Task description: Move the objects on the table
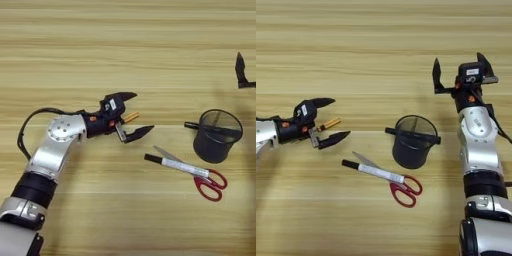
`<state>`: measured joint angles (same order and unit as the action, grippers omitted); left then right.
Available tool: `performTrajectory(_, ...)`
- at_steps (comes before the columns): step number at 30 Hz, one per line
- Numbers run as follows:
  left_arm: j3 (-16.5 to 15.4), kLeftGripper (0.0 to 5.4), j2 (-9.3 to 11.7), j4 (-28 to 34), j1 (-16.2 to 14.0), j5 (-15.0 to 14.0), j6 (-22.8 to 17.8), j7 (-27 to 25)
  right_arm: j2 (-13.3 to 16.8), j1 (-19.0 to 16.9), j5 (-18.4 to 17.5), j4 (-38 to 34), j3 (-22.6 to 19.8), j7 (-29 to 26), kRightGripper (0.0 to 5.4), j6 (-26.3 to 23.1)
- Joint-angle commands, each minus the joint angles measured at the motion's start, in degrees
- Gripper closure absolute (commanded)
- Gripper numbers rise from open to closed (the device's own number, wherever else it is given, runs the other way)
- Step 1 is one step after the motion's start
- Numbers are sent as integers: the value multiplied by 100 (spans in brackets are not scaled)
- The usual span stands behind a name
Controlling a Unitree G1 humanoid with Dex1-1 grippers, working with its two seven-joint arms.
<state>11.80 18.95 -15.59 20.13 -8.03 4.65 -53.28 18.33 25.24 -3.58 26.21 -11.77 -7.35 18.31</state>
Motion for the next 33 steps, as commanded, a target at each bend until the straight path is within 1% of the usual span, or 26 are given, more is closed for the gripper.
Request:
performTrajectory(1, 91, 2, 152, 357, -164, -180, -162, -377, -21, 65, -39, 12, 9, -20, 0, 44)
performTrajectory(5, 178, 2, 246, 559, -283, -246, -262, -666, -22, 71, -39, 16, 11, -26, 0, 45)
performTrajectory(8, 308, 2, 353, 693, -398, -250, -269, -908, -22, 69, -39, 8, 11, -31, 0, 45)
performTrajectory(12, 460, 2, 517, 781, -529, -211, -289, -1191, -25, 69, -36, 9, 13, -33, 0, 47)
performTrajectory(15, 530, 2, 566, 764, -550, -176, -299, -1266, -28, 74, -39, 17, 16, -41, 0, 49)
performTrajectory(24, 712, 2, 558, 638, -493, -73, -290, -1361, -40, 64, -32, -9, 14, -44, 0, 45)
performTrajectory(33, 895, 2, 418, 289, -310, 109, -263, -1335, -62, 35, -37, -50, 22, -51, 0, 30)
